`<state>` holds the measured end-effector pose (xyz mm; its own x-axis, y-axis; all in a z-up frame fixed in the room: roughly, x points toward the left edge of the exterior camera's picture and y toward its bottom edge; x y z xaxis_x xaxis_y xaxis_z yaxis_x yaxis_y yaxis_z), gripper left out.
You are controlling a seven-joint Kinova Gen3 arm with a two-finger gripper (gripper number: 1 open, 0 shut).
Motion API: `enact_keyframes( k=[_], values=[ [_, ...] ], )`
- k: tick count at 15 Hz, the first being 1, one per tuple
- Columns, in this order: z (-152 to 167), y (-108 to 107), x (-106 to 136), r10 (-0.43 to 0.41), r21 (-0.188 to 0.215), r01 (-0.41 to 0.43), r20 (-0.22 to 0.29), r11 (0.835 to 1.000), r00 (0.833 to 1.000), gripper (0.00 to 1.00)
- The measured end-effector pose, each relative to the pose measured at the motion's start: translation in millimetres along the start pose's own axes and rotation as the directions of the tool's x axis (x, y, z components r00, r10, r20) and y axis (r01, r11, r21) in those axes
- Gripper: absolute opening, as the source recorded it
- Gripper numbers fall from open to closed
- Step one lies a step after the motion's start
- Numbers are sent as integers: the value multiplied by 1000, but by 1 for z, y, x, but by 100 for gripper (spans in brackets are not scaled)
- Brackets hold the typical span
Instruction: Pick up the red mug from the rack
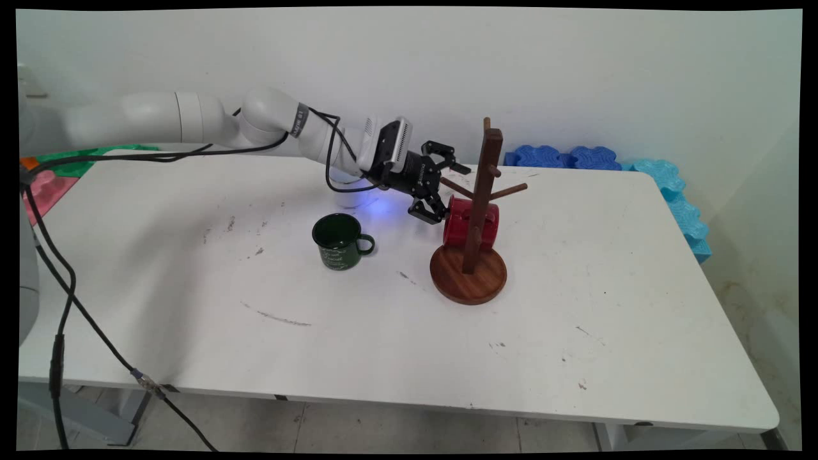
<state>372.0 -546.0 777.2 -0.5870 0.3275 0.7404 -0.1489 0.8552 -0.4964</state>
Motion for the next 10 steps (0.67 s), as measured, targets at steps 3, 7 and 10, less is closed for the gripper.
enact_keyframes(
  k=[3,7,10],
  values=[
    [4,-1,2,16,-6,-16,-3,1000,1000,100],
    [8,-1,5,36,-16,-36,-7,999,999,0],
    [10,0,7,50,-24,-50,-10,998,999,0]
  ],
)
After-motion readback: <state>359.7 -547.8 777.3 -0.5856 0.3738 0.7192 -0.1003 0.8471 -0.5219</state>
